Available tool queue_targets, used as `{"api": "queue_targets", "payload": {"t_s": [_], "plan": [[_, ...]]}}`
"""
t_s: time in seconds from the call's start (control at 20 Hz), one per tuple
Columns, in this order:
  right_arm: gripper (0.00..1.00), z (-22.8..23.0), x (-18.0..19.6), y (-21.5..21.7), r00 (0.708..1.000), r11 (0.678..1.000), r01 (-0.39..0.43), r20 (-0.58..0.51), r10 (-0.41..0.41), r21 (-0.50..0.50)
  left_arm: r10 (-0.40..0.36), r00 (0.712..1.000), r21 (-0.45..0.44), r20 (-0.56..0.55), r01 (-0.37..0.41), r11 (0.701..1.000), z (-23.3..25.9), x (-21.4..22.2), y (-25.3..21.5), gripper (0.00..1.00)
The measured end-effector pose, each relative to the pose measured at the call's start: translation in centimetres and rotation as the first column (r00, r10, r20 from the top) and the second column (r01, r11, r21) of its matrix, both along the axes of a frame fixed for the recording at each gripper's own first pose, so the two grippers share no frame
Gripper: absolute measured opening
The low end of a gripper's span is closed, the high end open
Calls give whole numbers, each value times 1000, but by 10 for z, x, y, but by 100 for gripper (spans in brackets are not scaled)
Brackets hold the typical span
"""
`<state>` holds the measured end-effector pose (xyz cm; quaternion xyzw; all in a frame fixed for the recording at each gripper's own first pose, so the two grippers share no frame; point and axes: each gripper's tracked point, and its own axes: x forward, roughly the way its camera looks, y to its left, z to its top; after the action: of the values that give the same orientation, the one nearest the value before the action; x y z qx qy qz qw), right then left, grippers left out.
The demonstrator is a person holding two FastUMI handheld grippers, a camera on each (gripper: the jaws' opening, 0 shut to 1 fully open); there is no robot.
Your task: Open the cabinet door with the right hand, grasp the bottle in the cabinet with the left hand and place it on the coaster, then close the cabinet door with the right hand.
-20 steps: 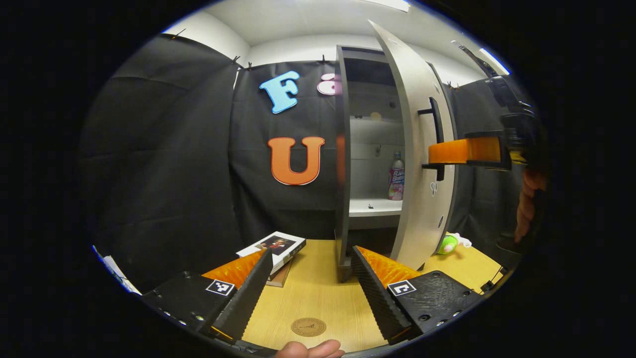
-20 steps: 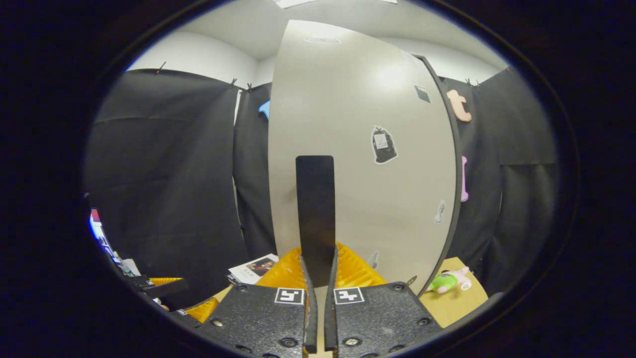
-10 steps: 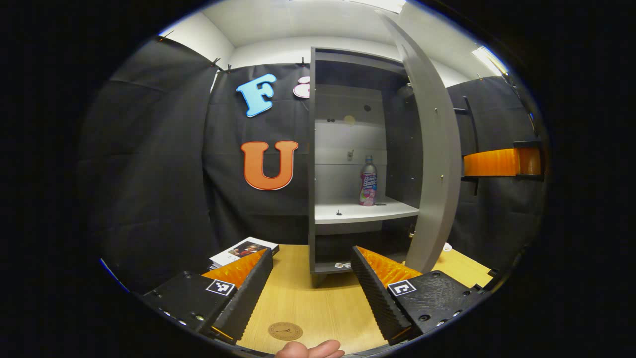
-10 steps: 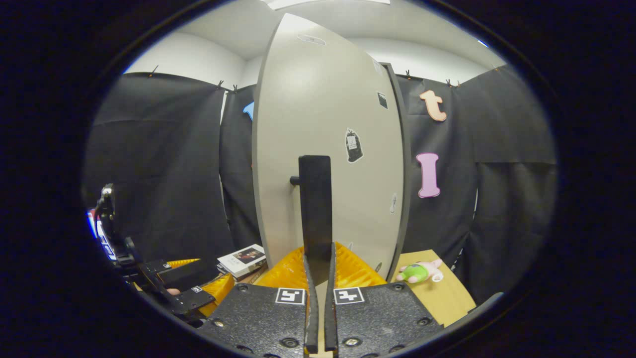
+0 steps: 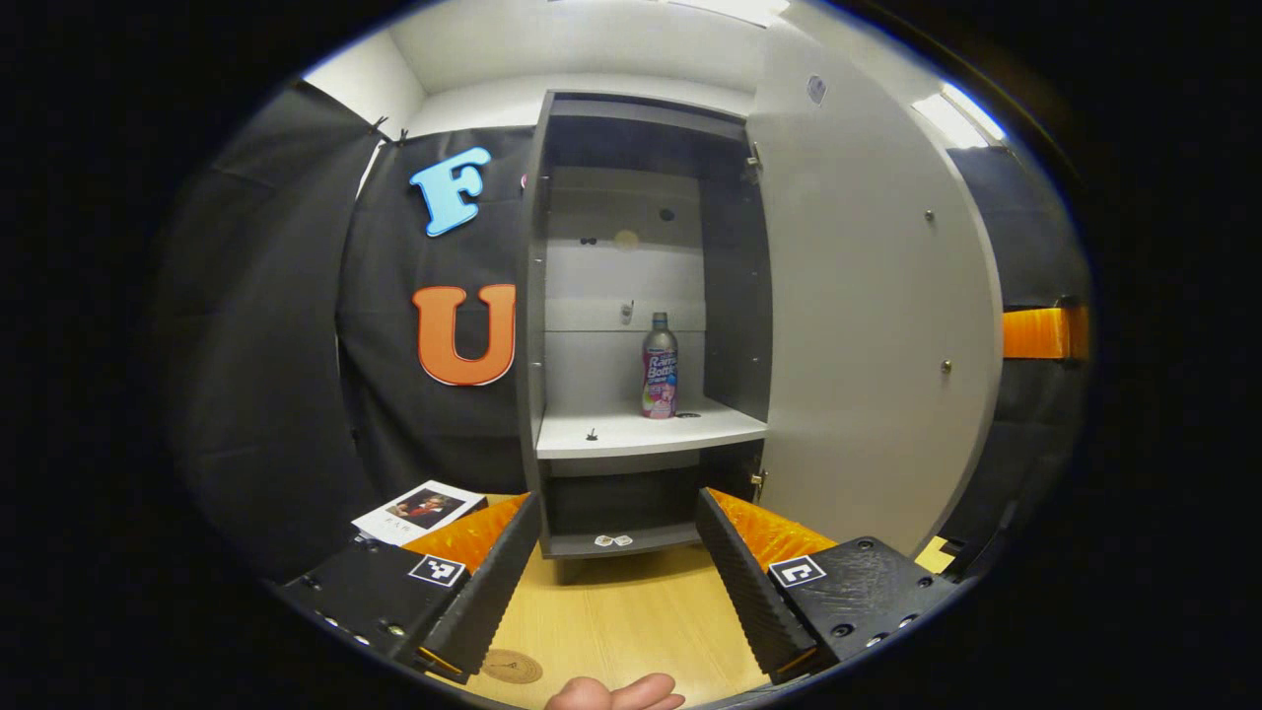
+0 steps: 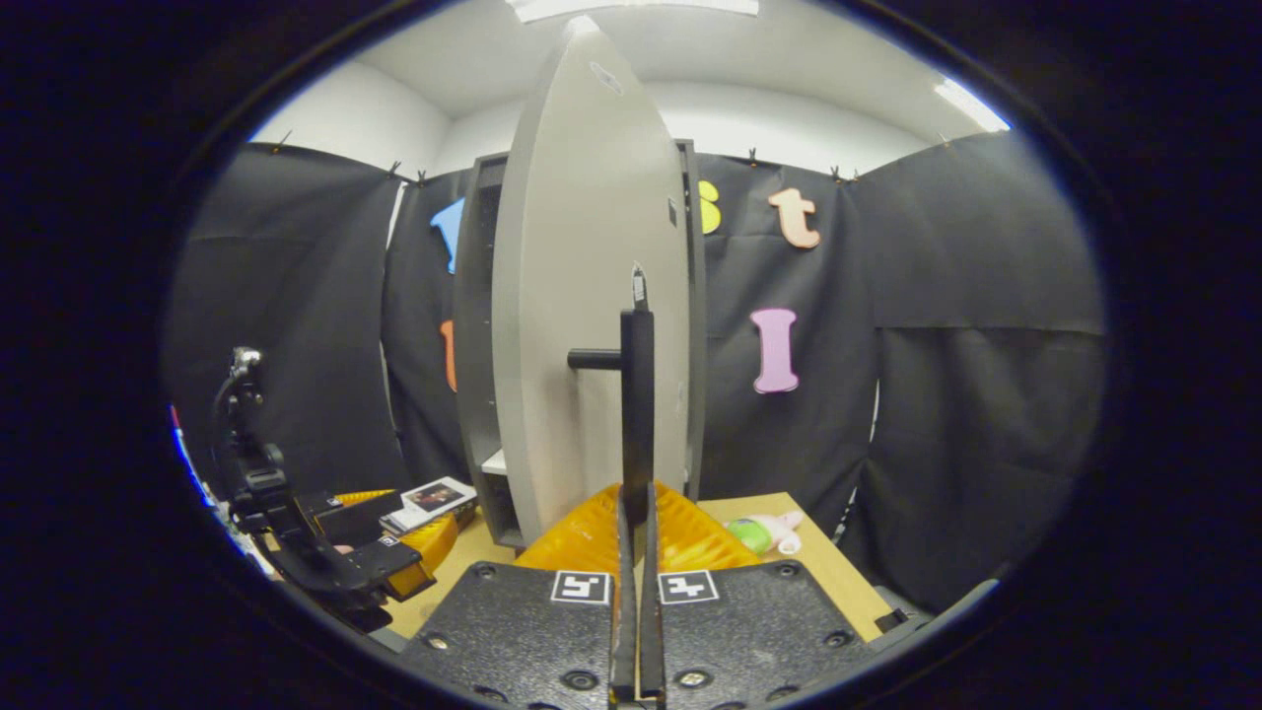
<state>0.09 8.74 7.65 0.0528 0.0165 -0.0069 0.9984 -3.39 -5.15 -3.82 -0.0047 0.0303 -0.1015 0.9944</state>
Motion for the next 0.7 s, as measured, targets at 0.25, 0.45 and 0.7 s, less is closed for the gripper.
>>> {"api": "queue_targets", "payload": {"t_s": [0.25,0.45,0.7], "plan": [[4,-5,-6,-53,994,993,108,-7,-107,39,-25,1000,-1,7,25,1000,5,9,-28,96],[4,-6,-1,-91,992,989,129,-3,-129,69,-24,1000,-1,7,24,1000,9,17,-44,96],[4,3,-10,-95,997,994,52,46,-57,94,-5,999,21,36,4,1000,23,50,-58,96]]}}
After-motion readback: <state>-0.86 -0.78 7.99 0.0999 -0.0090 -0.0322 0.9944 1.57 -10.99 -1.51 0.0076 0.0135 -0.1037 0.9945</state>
